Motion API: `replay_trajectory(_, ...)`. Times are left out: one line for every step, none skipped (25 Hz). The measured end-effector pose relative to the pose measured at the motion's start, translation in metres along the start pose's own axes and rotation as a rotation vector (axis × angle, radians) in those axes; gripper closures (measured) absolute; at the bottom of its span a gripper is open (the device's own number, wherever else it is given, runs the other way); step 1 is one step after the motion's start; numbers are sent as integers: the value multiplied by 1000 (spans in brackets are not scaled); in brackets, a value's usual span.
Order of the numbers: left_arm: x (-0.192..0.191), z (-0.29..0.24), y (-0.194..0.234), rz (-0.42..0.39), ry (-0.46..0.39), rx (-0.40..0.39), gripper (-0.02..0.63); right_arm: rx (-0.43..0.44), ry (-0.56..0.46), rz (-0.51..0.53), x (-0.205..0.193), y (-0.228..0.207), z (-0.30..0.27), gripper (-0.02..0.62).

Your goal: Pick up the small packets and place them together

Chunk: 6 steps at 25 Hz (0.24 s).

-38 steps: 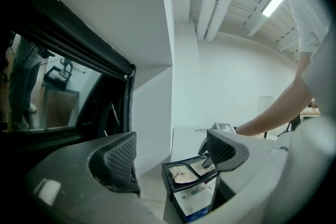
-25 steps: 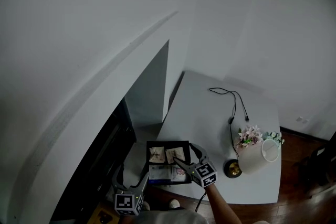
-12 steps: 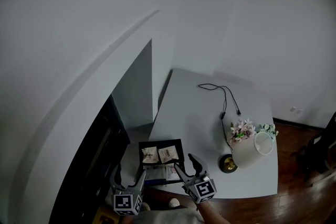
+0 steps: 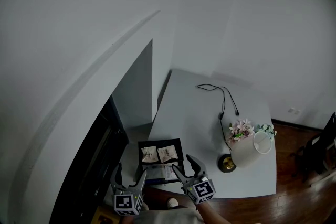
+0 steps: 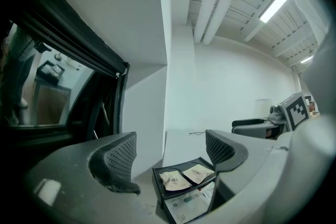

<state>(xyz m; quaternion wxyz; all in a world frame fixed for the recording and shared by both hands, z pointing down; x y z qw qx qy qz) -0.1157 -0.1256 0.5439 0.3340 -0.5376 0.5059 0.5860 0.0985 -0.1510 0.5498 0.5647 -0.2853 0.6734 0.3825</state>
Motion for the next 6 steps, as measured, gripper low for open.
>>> replay_trajectory(0,1,0,3,-1,0,202,4,3,3,0,1,0,304)
replay_trajectory(0,2,1,4,-2,0,202,7,6,8,1,3,0,304)
replay_trajectory(0,3,1,4,-3,0,202,9,7,15,3,4,0,304)
replay_trajectory(1,4,1,2,-5,-1,202,10,8,20,4,5,0,304)
replay_trajectory(2,5,2,0,-6,-2,202,11,8,23,5,7,0,304)
replay_trajectory(2,6,2,-3,-7,-2,202,12,7,26,6,8,0,304)
Point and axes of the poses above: the fingertips, and each gripper's own axes: z backward along the fingers, y to its left, x out of its top, the point moved 3 cm from there along z, backward along the fingers, and after that the axes turned 9 degrees about z, right-handed, at the moved point
